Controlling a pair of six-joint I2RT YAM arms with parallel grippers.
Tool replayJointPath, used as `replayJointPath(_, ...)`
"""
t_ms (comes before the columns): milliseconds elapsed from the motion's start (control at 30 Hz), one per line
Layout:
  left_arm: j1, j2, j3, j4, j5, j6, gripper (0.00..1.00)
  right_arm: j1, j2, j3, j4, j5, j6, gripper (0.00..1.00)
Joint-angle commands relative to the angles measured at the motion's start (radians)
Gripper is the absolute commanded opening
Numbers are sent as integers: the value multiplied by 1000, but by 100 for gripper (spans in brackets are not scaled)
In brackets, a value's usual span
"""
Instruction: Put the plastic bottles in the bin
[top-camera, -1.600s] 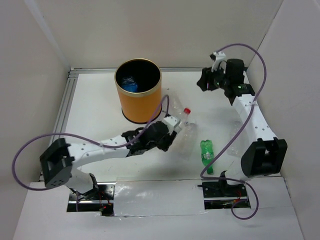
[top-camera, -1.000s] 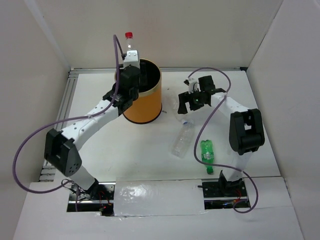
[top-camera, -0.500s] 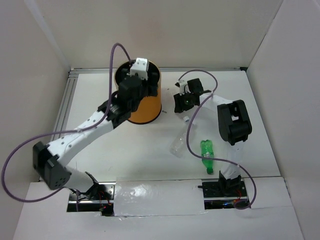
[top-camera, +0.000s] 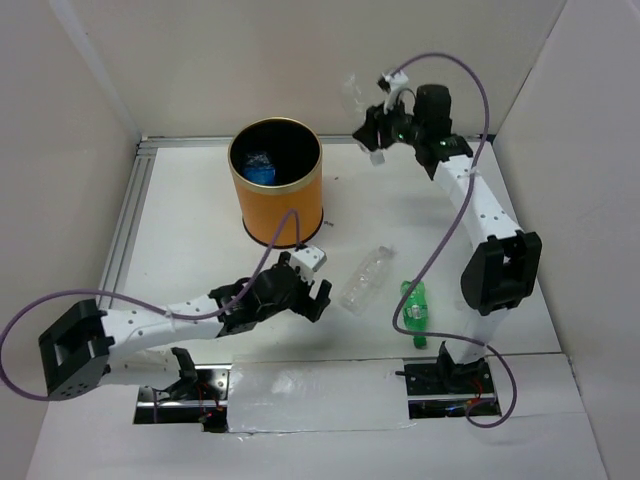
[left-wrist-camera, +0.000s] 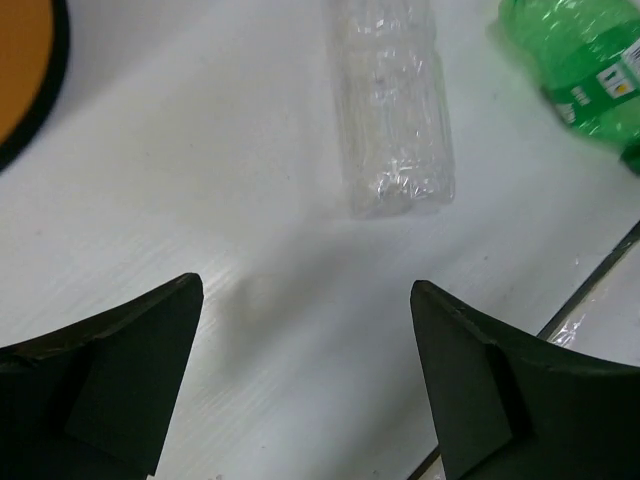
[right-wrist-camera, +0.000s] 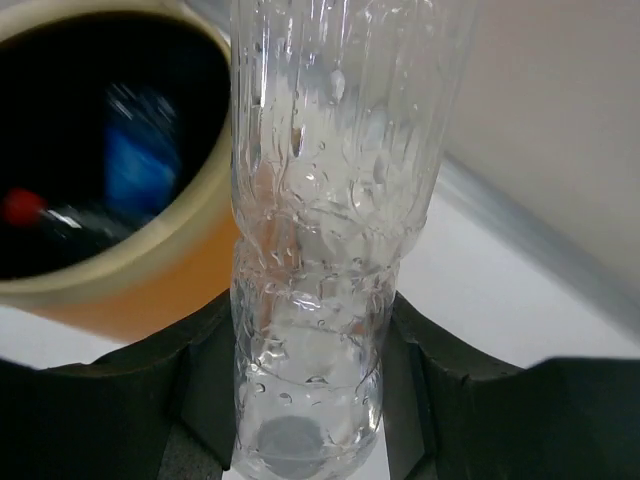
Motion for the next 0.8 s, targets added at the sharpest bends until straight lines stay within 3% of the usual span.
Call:
replayJointPath(0, -13, 68, 6, 216, 12, -66, 98, 105, -16, 146, 156, -116, 58, 14)
replayJointPath(200, -22, 232, 42, 319, 42, -80, 99, 231, 232, 469, 108, -134, 104, 23)
replayJointPath(300, -22, 327, 114, 319, 52, -80, 99, 303, 319, 527, 119, -108, 135, 42)
replayJointPath(333, -31, 376, 151, 328, 41, -80, 99, 314, 348, 527, 128, -108, 147, 60)
replayJointPath(467, -54, 508, 271, 260, -52, -80, 99, 323, 349, 541, 117, -84, 147, 100)
replayJointPath(633, -74, 629, 372, 221, -102, -80, 99, 202, 245, 476, 81, -64, 190, 100)
replayJointPath(767, -74, 743, 485, 119, -111, -70, 83, 66, 129, 361, -50, -64, 139, 100)
